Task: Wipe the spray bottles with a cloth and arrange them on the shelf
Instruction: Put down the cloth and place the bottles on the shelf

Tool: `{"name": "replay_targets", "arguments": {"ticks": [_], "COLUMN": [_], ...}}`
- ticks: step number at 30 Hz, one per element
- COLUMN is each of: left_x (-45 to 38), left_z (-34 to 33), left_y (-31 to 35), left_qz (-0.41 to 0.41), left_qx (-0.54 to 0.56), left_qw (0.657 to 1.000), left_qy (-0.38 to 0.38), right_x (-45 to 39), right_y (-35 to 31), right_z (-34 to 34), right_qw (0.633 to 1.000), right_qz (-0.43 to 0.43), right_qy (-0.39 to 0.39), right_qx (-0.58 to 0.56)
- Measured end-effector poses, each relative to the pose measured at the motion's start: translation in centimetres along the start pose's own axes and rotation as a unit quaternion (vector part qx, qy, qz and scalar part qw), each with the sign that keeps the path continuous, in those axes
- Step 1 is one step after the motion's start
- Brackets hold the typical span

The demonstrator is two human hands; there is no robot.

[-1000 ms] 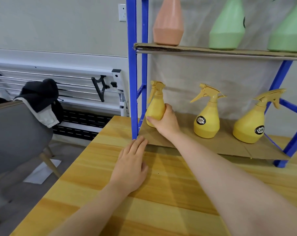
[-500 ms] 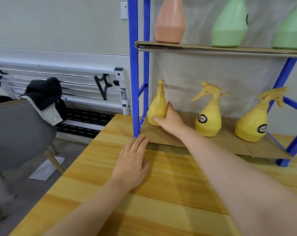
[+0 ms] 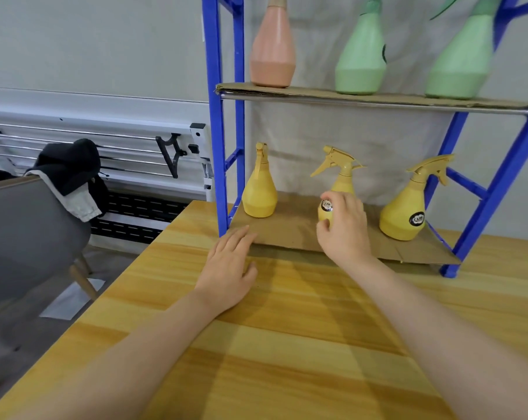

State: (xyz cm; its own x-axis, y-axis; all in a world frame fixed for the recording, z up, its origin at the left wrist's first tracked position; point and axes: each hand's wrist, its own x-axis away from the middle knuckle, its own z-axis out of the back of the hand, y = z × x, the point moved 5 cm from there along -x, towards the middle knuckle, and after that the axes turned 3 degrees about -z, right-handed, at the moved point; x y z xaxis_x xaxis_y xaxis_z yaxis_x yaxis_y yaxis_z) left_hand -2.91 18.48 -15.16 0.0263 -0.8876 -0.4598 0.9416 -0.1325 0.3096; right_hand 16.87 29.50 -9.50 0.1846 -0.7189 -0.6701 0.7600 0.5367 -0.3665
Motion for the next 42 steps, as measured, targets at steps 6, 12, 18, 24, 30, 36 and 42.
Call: {"name": "replay_targets", "arguments": {"ticks": [6,12,18,24,30,36,42], "left_x": [-0.9,-1.9,-1.9,-1.5,-1.7,-1.7,-1.7], "left_z": [-2.8,-5.6,-6.1,-6.3,-6.4,-6.6,-6.6], "left_y": [5.1,7.3,7.0,7.5,7.6,7.4,7.4], "left_qz": [-0.056,-0.073,-0.082,-0.082,-0.078,-0.079,-0.077], "left_qx": [0.013,-0.011,-0.042,-0.069,-0.081,-0.080,-0.072], "left_qw": [0.998,0.996,0.995,0.992,0.992,0.992,0.993], "left_qy": [-0.028,-0.048,-0.047,-0.062,-0.062,-0.061,-0.058], "right_x": [1.7,2.7,1.8,-0.1,-2.0,-3.9,-4.4], "right_y": [3.4,3.7,4.6,5.9,5.8,5.6,5.8], "right_z": [1.1,-0.2,-0.6,-2.0,-3.5,-5.0,-5.6], "right_qw": [0.996,0.989,0.984,0.978,0.975,0.966,0.957], "right_qz": [-0.081,-0.077,-0.125,-0.173,-0.186,-0.216,-0.230], "right_qy": [-0.040,-0.116,-0.124,-0.106,-0.105,-0.133,-0.135], "right_qx": [0.014,0.054,0.030,-0.042,-0.054,-0.056,-0.115]}}
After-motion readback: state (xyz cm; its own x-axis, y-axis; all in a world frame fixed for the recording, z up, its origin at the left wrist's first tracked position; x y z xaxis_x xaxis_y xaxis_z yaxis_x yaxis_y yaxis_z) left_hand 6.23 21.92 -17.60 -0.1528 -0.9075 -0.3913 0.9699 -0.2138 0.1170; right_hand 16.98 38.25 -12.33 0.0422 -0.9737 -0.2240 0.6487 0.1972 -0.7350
